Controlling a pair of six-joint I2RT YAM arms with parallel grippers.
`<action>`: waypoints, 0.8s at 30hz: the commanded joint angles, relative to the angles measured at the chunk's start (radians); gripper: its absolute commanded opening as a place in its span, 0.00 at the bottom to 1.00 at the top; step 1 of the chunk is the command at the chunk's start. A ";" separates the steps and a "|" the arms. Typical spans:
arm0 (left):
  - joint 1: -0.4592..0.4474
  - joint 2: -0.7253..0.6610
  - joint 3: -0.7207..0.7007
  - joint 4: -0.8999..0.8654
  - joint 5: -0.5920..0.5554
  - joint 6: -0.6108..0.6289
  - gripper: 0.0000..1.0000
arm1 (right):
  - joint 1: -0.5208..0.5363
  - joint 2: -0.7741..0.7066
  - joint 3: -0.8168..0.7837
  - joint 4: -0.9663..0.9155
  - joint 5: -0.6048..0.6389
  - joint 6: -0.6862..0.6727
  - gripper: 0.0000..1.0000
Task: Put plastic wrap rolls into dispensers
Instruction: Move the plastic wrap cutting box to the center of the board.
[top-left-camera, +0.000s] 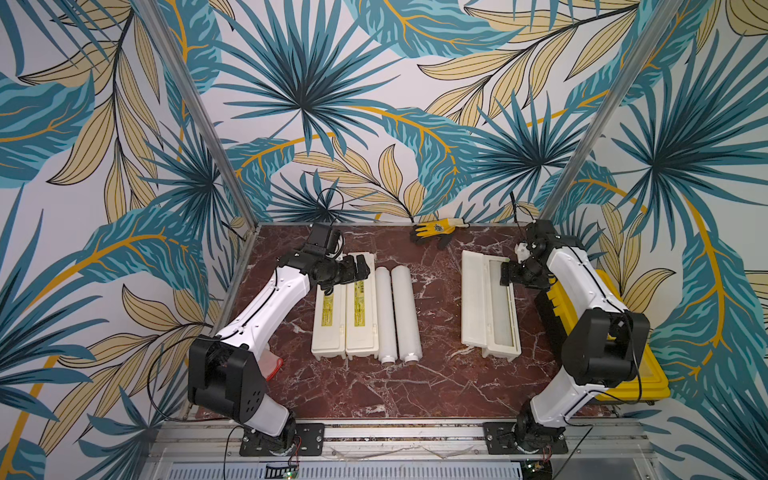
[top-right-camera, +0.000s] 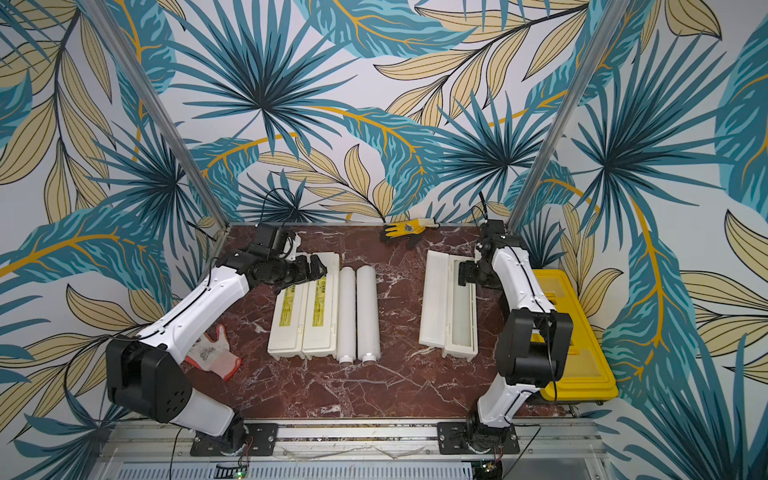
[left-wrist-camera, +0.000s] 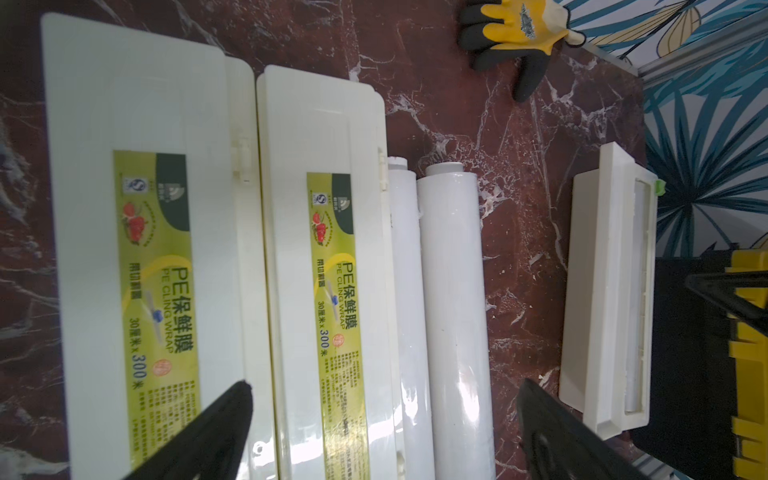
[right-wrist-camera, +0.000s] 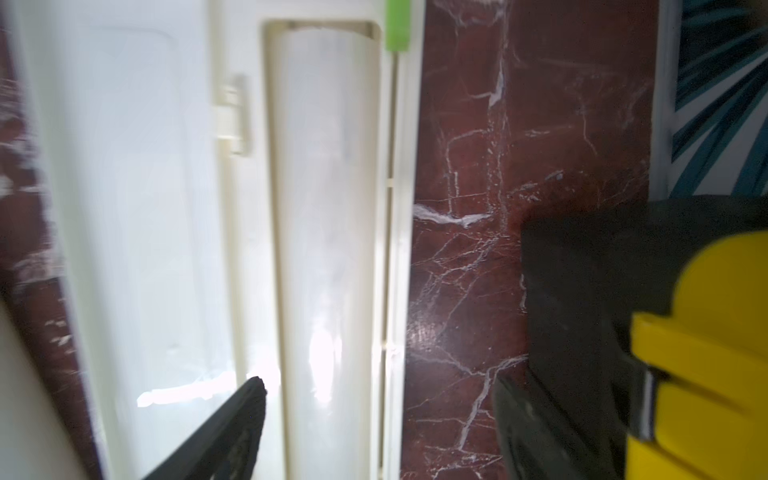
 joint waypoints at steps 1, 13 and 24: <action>-0.010 0.023 -0.022 0.006 -0.043 0.021 0.99 | 0.069 -0.081 -0.051 0.042 -0.084 0.102 0.88; 0.021 0.080 0.007 -0.013 -0.143 0.036 1.00 | 0.587 0.041 -0.026 0.322 -0.014 0.414 0.99; 0.230 0.008 -0.082 -0.045 -0.120 0.057 0.99 | 0.827 0.449 0.446 0.206 0.076 0.549 0.99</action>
